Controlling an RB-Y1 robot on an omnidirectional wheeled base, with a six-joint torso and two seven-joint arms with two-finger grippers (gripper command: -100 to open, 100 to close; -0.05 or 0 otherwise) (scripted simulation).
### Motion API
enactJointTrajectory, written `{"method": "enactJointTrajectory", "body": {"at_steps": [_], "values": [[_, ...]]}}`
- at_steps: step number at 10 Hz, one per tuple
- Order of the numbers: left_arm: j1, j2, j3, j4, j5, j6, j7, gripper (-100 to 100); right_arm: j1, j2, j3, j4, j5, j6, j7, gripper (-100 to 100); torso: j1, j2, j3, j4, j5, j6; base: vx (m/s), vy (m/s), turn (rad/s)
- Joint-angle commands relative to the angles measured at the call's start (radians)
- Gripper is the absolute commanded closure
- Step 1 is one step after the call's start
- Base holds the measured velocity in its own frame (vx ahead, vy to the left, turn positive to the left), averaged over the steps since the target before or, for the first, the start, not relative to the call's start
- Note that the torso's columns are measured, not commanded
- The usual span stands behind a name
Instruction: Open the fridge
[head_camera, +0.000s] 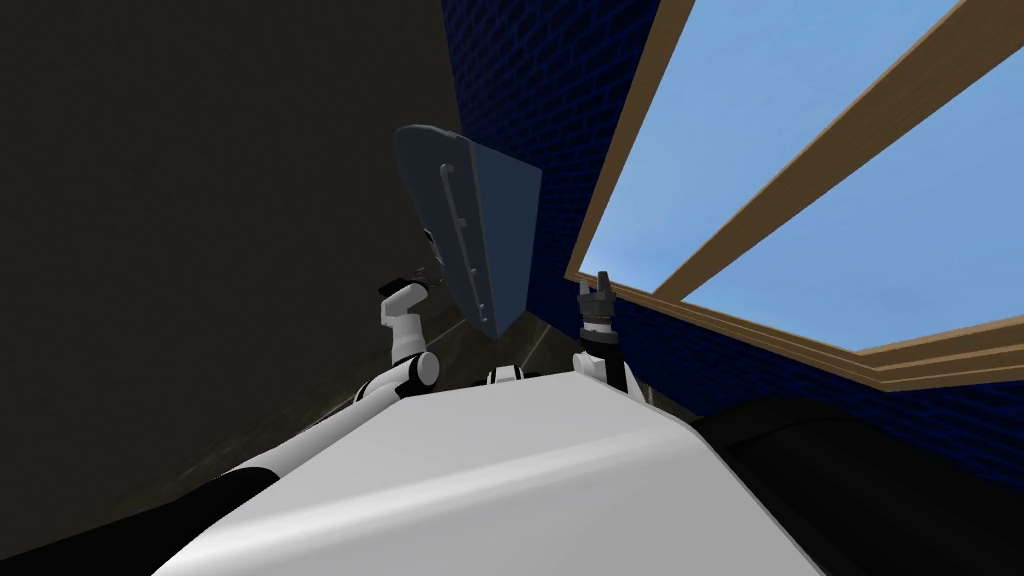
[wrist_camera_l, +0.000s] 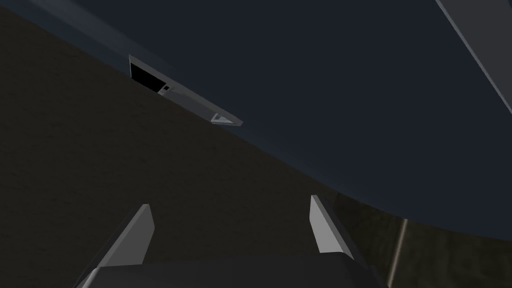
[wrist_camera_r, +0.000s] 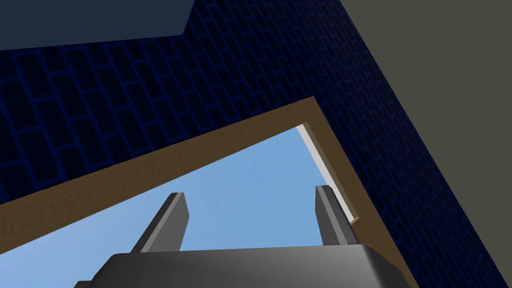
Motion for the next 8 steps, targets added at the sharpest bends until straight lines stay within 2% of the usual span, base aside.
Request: {"method": "enactJointTrajectory", "body": {"at_steps": [1, 8], "values": [[0.01, 0.0, 0.007, 0.035, -0.012, -0.013, 0.014, -100, 0.0, 0.0, 0.0, 0.0, 0.0, 0.0, 0.0, 0, 0.001, 0.002, 0.002, 0.001, 0.0, 0.0, 0.092, -0.206, 0.037], [0.039, 0.001, 0.025, 0.128, -0.047, -0.047, 0.052, -100, 0.0, 0.0, 0.0, 0.0, 0.0, 0.0, 0.0, 0, 0.001, 0.0, 0.0, 0.0, 0.0, 0.0, 0.094, -0.216, 0.046]]}}
